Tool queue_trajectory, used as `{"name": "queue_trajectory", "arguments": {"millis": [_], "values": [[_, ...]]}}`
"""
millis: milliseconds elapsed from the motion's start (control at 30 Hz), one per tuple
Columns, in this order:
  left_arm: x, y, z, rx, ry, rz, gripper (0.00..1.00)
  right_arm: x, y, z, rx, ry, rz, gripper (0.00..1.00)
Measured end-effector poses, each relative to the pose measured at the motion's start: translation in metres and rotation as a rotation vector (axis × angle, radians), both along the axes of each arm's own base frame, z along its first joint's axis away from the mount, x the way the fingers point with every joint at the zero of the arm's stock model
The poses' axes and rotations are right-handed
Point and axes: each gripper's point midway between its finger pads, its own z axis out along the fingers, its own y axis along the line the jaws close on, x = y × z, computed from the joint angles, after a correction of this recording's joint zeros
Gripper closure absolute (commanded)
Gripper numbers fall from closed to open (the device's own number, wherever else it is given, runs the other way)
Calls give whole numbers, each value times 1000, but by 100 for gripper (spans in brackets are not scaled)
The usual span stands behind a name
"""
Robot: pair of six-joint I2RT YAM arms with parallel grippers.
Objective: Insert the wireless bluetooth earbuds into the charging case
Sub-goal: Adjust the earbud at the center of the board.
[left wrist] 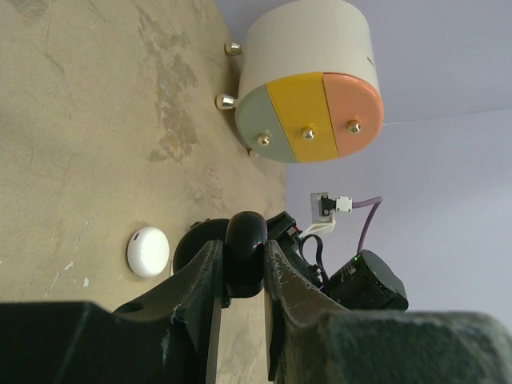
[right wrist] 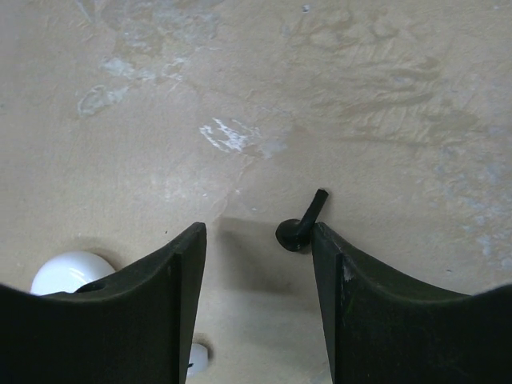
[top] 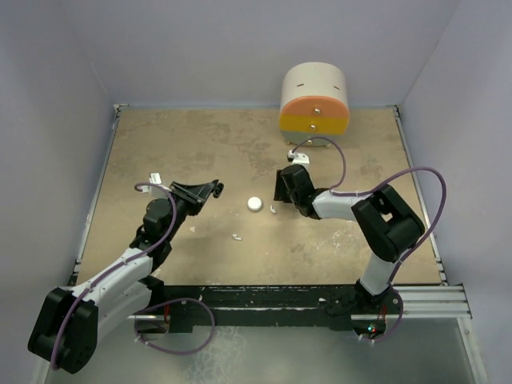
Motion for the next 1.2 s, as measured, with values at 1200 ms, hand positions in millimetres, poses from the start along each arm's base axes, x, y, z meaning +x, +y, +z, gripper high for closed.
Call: {"name": "queue_trajectory", "arguments": {"millis": [1200], "values": [[-3,1,5,-7,-18,0,100,-11,54,2,38,44,74,42]]}}
